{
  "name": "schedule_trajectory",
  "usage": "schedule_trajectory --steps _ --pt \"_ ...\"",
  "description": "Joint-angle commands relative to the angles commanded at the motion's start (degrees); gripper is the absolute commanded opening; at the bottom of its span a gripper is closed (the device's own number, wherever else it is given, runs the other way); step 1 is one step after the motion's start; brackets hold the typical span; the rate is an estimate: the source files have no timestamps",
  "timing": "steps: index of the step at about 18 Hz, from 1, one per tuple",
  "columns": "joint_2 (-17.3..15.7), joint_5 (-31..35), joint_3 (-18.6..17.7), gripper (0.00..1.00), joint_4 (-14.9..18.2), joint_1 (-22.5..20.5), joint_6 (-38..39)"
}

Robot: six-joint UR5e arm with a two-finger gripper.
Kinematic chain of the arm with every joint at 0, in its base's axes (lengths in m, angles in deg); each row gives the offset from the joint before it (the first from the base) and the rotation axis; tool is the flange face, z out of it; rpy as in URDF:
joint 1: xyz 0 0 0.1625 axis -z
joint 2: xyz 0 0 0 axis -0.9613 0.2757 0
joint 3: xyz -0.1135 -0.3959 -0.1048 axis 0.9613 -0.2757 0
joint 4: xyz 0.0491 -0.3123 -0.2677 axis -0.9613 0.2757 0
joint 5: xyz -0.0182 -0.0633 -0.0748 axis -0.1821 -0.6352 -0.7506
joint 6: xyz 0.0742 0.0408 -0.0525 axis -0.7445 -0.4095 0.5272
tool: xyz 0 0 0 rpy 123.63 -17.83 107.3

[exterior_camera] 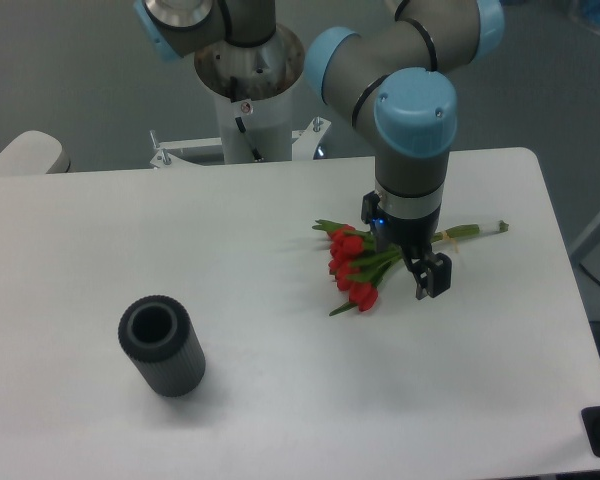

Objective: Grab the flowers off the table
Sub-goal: 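Raise the open gripper slightly and shift it toward the tulip stems, then lower the gripper onto the tulip stems just below the flower heads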

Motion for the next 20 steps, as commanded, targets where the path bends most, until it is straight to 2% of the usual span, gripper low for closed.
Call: schedule_trajectory --steps 4,10,16,20 --pt "0.0 3.08 -2.37 1.0 -0.26 -1.75 -3.17" --pt "0.0 5.9 -8.87 1.0 -1.23 -3.52 -5.02" --pt "0.09 6.6 -14.5 1.0 -8.69 -4.39 -7.04" --pt "0.26 6.52 -16.26 1.0 -9.05 -4.83 -8.62"
